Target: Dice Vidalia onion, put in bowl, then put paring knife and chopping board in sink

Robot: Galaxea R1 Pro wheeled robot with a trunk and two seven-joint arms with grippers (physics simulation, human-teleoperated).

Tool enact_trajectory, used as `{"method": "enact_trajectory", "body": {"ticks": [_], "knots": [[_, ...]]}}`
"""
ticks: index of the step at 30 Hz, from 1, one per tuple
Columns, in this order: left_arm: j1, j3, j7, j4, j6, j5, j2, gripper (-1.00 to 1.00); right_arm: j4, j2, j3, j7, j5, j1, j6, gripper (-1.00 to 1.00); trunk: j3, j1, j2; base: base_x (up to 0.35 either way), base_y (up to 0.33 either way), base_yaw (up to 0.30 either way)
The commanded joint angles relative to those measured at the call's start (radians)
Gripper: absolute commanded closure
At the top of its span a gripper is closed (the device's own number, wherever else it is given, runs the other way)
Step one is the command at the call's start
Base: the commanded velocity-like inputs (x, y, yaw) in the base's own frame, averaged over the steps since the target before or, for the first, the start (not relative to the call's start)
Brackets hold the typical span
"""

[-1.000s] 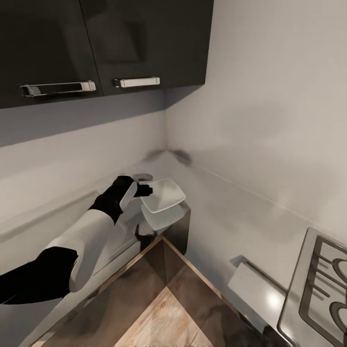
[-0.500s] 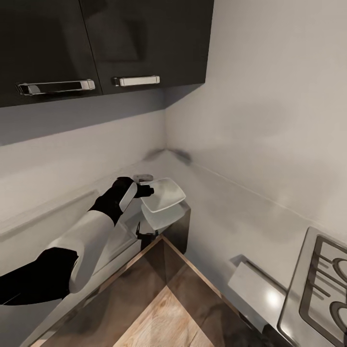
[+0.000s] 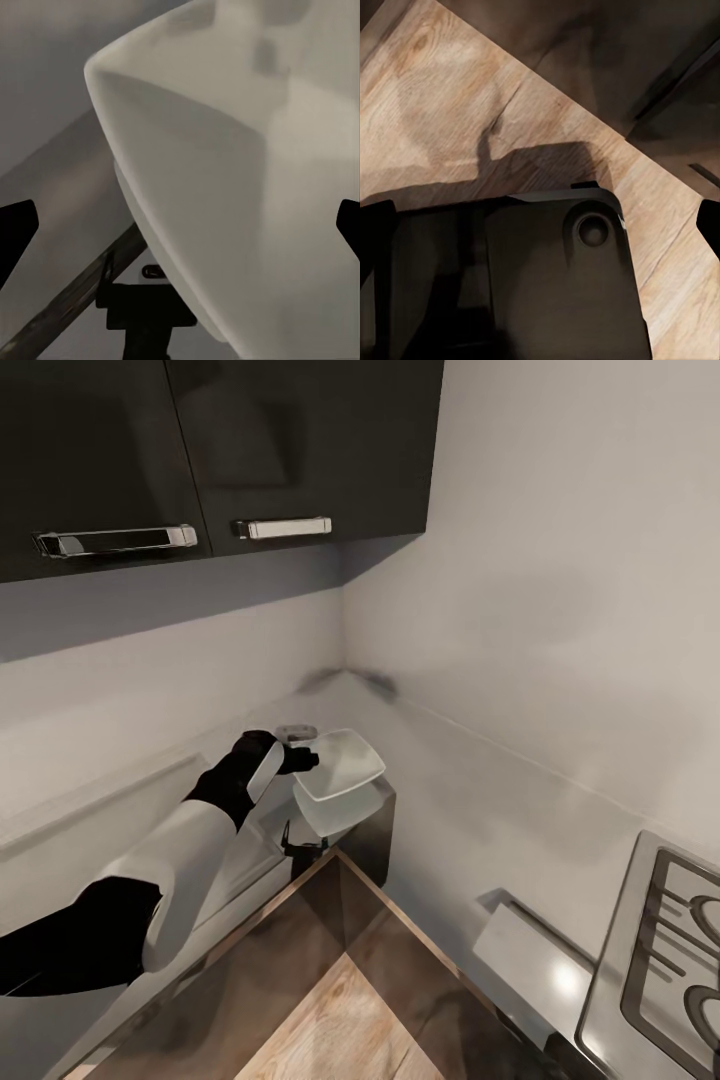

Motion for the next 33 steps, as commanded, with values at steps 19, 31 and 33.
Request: {"method": "enact_trajectory", "body": {"ticks": [19,31,33], "knots": [[0.001,-0.005,0.008,-0.001,0.003,0.011,0.001,-1.0,-0.001,0.0,0.002,0.004,-0.01,0.0,0.006,-1.0,-0.014,0.001,-0.002,0.0,0.0,0.0],[0.002,-0.005,0.007,-0.002,0.003,0.018,0.001,-1.0,-0.001,-0.001,0.002,0.004,-0.01,0.0,0.006,-1.0,-0.033,0.001,-0.002,0.0,0.0,0.0],[0.002,-0.005,0.007,-0.002,0.003,0.018,0.001,-1.0,-0.001,-0.001,0.002,0.004,-0.01,0.0,0.006,-1.0,-0.036,0.001,-0.002,0.0,0.0,0.0]]}}
